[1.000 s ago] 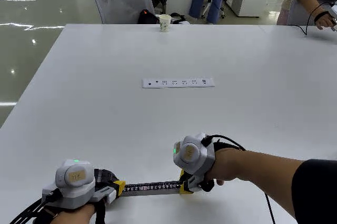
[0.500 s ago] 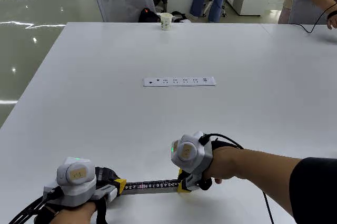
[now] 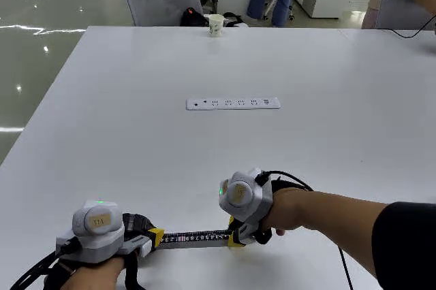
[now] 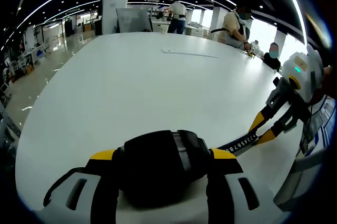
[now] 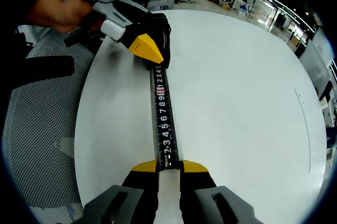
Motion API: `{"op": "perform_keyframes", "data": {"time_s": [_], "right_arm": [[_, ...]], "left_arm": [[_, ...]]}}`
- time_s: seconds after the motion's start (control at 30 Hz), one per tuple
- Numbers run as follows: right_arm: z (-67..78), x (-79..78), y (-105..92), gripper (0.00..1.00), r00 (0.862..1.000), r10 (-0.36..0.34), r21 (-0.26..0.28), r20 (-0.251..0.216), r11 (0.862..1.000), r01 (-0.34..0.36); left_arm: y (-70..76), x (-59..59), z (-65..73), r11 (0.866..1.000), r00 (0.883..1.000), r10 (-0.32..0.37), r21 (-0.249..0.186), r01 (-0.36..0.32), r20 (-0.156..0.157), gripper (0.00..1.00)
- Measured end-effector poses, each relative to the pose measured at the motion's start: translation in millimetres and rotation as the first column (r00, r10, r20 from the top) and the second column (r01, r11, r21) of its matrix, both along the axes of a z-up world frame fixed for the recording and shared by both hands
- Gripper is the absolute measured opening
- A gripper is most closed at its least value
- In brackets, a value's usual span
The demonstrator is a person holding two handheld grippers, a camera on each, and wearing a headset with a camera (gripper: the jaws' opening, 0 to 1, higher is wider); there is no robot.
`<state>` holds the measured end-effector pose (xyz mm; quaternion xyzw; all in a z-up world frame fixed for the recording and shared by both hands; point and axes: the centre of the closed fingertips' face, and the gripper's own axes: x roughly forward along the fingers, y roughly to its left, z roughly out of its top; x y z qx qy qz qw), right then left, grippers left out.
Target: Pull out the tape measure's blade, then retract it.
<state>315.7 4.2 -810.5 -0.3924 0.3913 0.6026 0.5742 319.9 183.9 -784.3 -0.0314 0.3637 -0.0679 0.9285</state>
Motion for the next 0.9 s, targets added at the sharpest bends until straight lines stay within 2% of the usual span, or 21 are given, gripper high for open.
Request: {"op": "perform_keyframes", "data": {"time_s": [0.9], "right_arm": [[0.1, -2.4, 14.4, 0.12, 1.000, 0.001, 0.018, -0.003, 1.000, -0.001]], "left_arm": [[0.6, 1.2, -0.9, 1.000, 1.000, -0.013, 0.016, 0.013, -0.007, 0.63]]}}
